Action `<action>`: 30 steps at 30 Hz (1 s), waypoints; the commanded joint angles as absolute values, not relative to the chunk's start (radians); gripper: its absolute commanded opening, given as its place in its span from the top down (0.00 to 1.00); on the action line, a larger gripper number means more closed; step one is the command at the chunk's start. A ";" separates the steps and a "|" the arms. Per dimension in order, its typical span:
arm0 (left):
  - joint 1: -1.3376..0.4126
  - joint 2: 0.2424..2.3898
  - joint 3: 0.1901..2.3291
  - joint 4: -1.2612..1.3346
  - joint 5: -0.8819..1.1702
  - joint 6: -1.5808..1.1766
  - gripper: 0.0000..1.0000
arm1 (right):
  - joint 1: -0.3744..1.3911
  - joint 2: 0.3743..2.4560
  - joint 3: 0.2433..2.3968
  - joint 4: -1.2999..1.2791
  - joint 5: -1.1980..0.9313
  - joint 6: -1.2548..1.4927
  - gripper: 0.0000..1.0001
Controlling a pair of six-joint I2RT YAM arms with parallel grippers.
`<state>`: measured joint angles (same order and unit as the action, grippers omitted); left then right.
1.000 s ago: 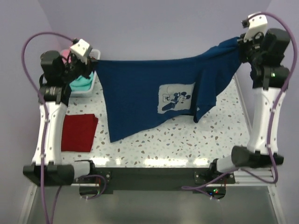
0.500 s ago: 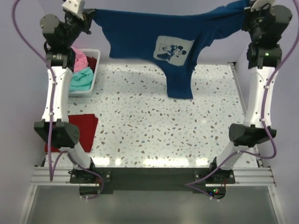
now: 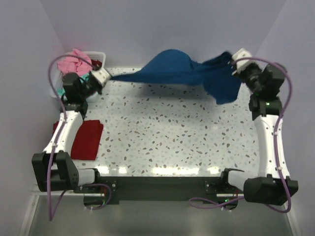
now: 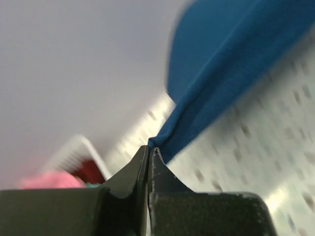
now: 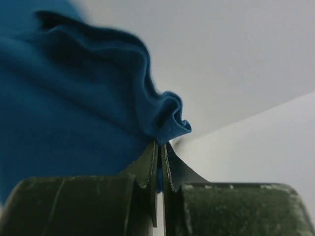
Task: Fold and stack the t-shirts
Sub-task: Flatten the tshirt out
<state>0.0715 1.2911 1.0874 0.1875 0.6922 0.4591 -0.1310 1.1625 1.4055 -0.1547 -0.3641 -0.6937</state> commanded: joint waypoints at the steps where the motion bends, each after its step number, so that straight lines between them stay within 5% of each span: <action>1: 0.048 1.233 0.866 0.049 0.753 0.794 1.00 | -0.117 1.119 1.136 -0.372 -0.486 -1.024 1.00; 11: -0.098 1.236 0.476 -0.093 0.583 1.244 1.00 | 0.132 1.048 0.671 -0.503 -0.302 -1.245 1.00; 30: -0.098 1.086 0.453 -0.477 0.597 1.414 1.00 | 0.133 0.882 0.701 -0.960 -0.229 -1.293 1.00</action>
